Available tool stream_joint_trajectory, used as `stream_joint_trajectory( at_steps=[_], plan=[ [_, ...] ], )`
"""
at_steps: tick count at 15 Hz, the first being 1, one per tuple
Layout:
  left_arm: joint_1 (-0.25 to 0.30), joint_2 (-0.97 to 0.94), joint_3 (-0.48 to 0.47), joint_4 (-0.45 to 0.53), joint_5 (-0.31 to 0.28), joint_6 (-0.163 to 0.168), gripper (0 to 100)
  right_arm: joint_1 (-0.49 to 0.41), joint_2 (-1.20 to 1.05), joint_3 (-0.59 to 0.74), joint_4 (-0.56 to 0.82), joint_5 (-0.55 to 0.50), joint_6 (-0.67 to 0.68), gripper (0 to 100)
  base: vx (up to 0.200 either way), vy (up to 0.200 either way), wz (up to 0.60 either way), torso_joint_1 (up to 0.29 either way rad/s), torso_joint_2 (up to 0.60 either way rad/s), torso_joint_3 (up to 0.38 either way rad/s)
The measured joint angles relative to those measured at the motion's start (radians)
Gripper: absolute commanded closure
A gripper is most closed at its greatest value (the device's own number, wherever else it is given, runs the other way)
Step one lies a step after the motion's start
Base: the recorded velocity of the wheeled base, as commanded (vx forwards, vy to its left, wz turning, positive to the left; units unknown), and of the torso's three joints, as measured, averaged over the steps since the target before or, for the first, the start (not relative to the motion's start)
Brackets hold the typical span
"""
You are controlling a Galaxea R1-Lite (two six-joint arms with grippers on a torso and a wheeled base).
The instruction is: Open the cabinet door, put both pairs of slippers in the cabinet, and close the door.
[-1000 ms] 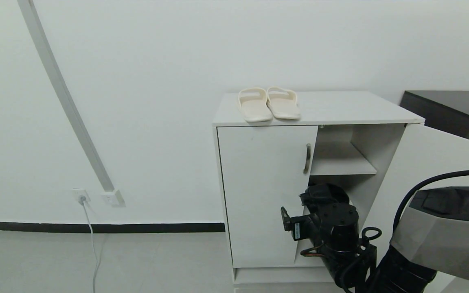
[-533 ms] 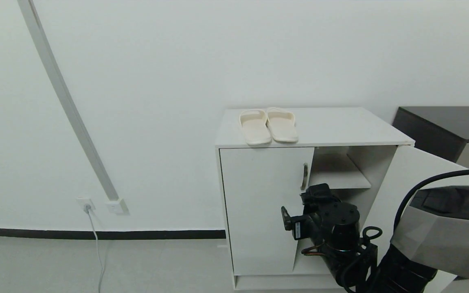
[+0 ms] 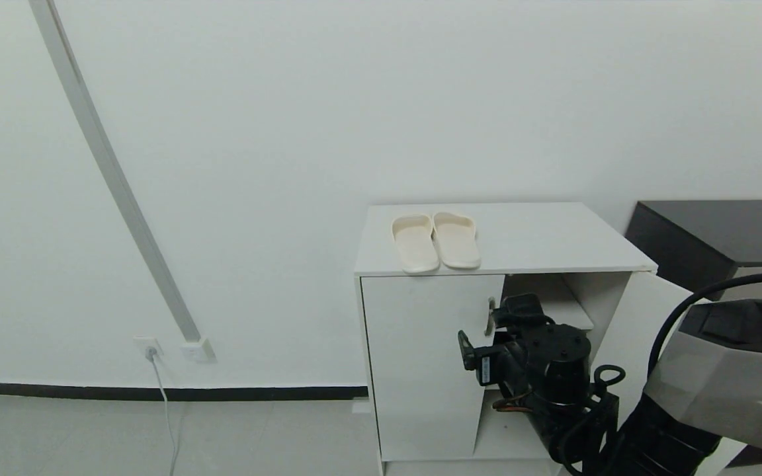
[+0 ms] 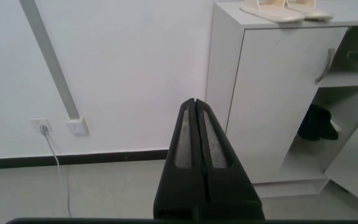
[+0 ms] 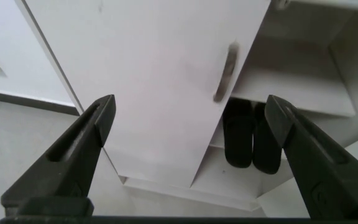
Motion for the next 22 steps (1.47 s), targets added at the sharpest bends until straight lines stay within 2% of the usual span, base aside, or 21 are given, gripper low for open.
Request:
stream_joint_trajectory(
  at_steps=[12,16,19,22],
  plan=[
    [0.0,0.0,0.0,0.0,0.0,0.002,100,0.001,-0.025,0.023,0.0,0.023,-0.017,0,0.0,0.0,0.0,0.185,-0.4,-0.22],
    [0.0,0.0,0.0,0.0,0.002,0.001,100,-0.007,-0.025,0.047,-0.001,0.053,-0.022,0,0.0,0.0,0.0,0.01,-0.02,-0.012],
    [0.0,0.0,0.0,0.0,0.002,0.001,100,-0.008,-0.024,0.047,-0.005,0.054,-0.042,0,0.0,0.0,0.4,0.003,0.0,0.0],
    [0.0,0.0,0.0,0.0,0.002,0.001,100,-0.008,-0.015,0.049,-0.063,0.058,-0.059,0,0.0,0.0,0.0,0.0,0.0,0.0]
  ],
)
